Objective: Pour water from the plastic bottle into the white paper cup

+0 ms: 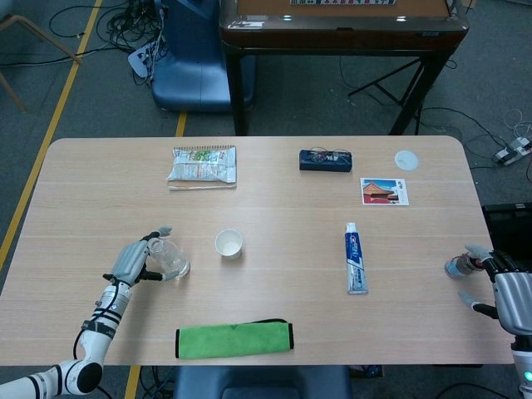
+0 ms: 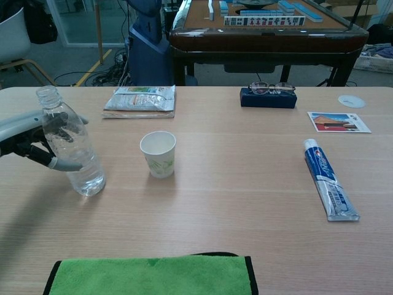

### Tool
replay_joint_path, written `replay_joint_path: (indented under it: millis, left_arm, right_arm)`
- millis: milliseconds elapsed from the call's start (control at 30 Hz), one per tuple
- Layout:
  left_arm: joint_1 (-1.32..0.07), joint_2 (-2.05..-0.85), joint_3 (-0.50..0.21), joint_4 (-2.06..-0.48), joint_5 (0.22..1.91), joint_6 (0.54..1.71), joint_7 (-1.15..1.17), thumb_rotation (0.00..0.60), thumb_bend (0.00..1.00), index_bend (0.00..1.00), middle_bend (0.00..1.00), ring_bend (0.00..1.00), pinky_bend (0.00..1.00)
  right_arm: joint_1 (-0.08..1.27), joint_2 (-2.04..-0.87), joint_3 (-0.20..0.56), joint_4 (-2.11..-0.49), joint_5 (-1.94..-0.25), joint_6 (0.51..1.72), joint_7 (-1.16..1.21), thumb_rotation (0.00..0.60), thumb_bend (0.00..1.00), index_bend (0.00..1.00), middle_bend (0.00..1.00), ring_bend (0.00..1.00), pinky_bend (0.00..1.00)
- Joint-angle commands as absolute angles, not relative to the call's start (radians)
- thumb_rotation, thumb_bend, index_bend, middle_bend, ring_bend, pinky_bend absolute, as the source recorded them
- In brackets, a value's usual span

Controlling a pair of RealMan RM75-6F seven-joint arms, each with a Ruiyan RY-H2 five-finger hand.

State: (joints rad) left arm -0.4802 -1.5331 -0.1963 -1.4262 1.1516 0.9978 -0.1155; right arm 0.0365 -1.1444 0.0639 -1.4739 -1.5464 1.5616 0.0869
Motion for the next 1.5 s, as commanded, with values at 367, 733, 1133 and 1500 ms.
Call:
replay_joint_path:
  millis: [367,733,1133,1500]
  left_arm:
    - [-0.487,-1.553,-0.207,-1.403,1.117,0.956,-0.178,0.600,0.00,0.21,0.18,0.22,0.31]
    - [-0.489,-1.546,-0.221,-1.408,1.115,0.914,-0.274,0.600,0.00,0.27,0.23,0.23,0.29]
    - [-0.495,-1.572,-0.224,-1.376,1.127,0.920,-0.302,0.600,0.00,0.35,0.29,0.26,0.34]
    - [-0.497,-1.611,-0.233,-1.335,1.135,0.953,-0.304,0.600,0.00,0.42,0.39,0.42,0.57]
  right_arm:
    - [0.035,-1.143,0.063,-1.473,-1.550,1.566,0.092,0.600,0.05,0.24,0.34,0.28,0.48]
    - [0.034,-1.143,0.063,-1.473,-1.549,1.565,0.092,0.600,0.05,0.24,0.34,0.28,0.48]
    - [0.034,-1.142,0.063,-1.474,-1.549,1.565,0.094,0.600,0.05,0.24,0.34,0.28,0.48]
    - [0.034,-1.139,0.064,-1.473,-1.547,1.565,0.101,0.600,0.05,0.24,0.34,0.28,0.48]
